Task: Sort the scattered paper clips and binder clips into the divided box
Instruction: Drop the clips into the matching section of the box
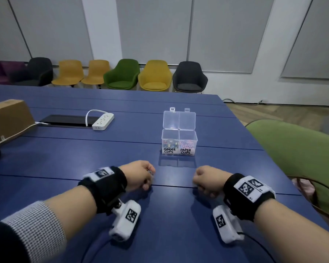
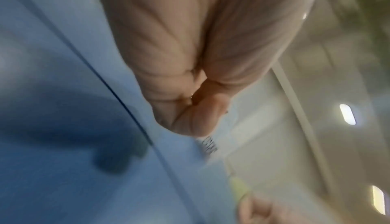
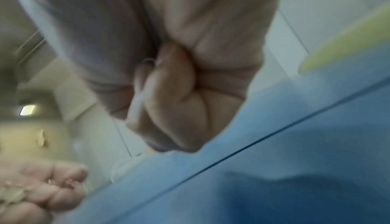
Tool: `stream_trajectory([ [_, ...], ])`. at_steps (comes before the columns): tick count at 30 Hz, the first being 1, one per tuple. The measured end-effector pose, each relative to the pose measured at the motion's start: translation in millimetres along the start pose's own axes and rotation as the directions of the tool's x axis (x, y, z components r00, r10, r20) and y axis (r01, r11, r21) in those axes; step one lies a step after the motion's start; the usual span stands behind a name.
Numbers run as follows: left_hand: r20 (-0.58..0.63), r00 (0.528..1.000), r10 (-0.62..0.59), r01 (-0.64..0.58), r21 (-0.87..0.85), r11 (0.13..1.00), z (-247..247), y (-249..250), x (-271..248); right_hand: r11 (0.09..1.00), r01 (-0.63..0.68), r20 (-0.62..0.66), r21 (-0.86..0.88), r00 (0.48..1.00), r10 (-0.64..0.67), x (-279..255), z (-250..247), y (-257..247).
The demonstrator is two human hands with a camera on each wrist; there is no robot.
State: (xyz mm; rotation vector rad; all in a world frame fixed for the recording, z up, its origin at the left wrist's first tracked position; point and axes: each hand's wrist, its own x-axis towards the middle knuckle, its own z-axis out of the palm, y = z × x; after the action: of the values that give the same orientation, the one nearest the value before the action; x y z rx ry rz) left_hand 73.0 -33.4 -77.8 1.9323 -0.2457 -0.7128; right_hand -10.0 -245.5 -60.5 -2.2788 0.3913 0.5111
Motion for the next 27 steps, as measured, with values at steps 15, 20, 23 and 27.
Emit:
stream_trajectory([
  [15, 0.382, 0.915, -0.13, 0.384, -0.724, 0.573, 4, 6, 19, 0.458, -0.154, 0.182, 0.876, 0.983, -0.018, 23, -19, 0],
  [20, 0.321, 0.905, -0.279, 0.354, -0.206, 0.912, -10, 16, 30, 0.771, -0.077, 0.198, 0.632, 0.978, -0.065, 22, -32, 11],
  [23, 0.229, 0.946, -0.228, 0.21, 0.099, 0.973, -28, 32, 35, 0.866, -0.053, 0.212, 0.497, 0.975, -0.062, 21, -47, 14],
  [27, 0.032, 0.999, 0.042, -0.05, 0.339, 0.939, -44, 73, 57, 0.976, 0.001, 0.087, 0.216, 0.996, -0.02, 27, -67, 4],
])
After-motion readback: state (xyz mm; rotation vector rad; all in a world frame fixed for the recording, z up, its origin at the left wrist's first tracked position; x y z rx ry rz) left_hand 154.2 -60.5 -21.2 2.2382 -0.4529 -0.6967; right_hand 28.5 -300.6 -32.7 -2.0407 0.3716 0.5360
